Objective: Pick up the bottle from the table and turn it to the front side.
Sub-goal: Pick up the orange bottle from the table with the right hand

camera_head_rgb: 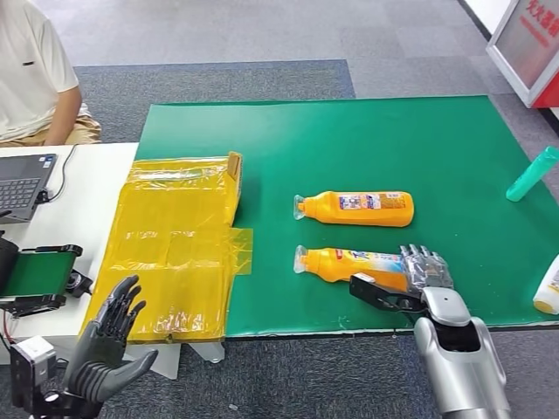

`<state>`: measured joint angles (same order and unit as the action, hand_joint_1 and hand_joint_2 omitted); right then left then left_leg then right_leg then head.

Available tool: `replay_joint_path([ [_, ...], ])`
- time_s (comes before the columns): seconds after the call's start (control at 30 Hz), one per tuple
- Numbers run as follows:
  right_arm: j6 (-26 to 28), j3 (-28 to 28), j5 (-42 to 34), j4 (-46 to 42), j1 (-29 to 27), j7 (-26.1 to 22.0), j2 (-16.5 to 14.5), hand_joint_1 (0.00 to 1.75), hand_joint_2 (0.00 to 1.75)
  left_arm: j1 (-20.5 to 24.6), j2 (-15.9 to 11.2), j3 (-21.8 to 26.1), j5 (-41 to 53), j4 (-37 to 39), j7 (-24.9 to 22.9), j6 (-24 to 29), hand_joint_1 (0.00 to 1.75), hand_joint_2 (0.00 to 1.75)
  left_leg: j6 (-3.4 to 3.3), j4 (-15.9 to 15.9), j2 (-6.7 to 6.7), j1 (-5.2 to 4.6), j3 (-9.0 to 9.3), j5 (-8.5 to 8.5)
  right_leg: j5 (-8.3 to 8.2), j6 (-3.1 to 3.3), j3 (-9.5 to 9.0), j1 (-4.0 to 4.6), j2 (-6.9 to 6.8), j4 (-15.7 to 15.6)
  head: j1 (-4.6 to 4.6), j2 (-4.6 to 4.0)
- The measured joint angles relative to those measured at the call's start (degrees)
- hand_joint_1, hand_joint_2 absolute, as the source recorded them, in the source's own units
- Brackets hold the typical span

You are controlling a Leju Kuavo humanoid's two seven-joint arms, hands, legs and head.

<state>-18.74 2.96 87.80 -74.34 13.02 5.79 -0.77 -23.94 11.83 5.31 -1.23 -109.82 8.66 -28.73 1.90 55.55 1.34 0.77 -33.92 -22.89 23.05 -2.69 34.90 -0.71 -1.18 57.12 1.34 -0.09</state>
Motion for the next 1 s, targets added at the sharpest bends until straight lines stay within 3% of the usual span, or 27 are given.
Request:
replay_joint_path([
  [0.33,1.0,1.0,0.0,6.8,4.8,0.3,0.4,0.0,1.75,-0.3,-0.6,-0.6,-0.2,1.3,-0.5,-0.1,0.0,1.75,0.0,0.0,0.0,0.0,0.05,0.0,-0.01,0.0,-0.06,0.0,0.0,0.0,0.01,0.0],
  [0.37,1.1,1.0,0.0,7.2,5.1,0.3,0.4,0.35,1.75,-0.3,-0.6,-0.7,-0.2,1.5,-0.5,-0.1,0.0,1.75,0.0,0.0,0.0,0.0,0.07,0.0,-0.01,0.0,-0.08,0.0,0.0,0.0,0.01,0.0],
  [0.47,1.4,1.0,0.0,8.2,5.7,0.2,0.4,1.66,1.75,-0.4,-0.7,-0.9,-0.2,1.9,-0.5,0.0,0.0,1.75,0.0,0.0,0.0,0.0,0.12,0.0,-0.02,0.01,-0.12,0.0,0.0,0.0,0.01,0.0],
  [0.5,1.6,1.0,0.0,8.5,5.9,0.1,0.4,1.75,1.75,-0.4,-0.7,-1.0,-0.2,2.0,-0.5,0.0,0.0,1.75,0.0,0.0,0.0,0.0,0.13,0.0,-0.02,0.02,-0.13,0.0,0.0,0.0,0.01,0.0],
  [1.0,4.4,1.0,-0.2,9.9,6.2,-2.2,0.2,1.75,1.75,-0.3,-0.9,-1.8,-0.2,3.4,-0.5,0.9,0.0,1.75,-0.01,0.0,0.0,0.0,0.22,0.02,-0.06,0.04,-0.21,0.0,0.0,0.0,0.02,0.0],
])
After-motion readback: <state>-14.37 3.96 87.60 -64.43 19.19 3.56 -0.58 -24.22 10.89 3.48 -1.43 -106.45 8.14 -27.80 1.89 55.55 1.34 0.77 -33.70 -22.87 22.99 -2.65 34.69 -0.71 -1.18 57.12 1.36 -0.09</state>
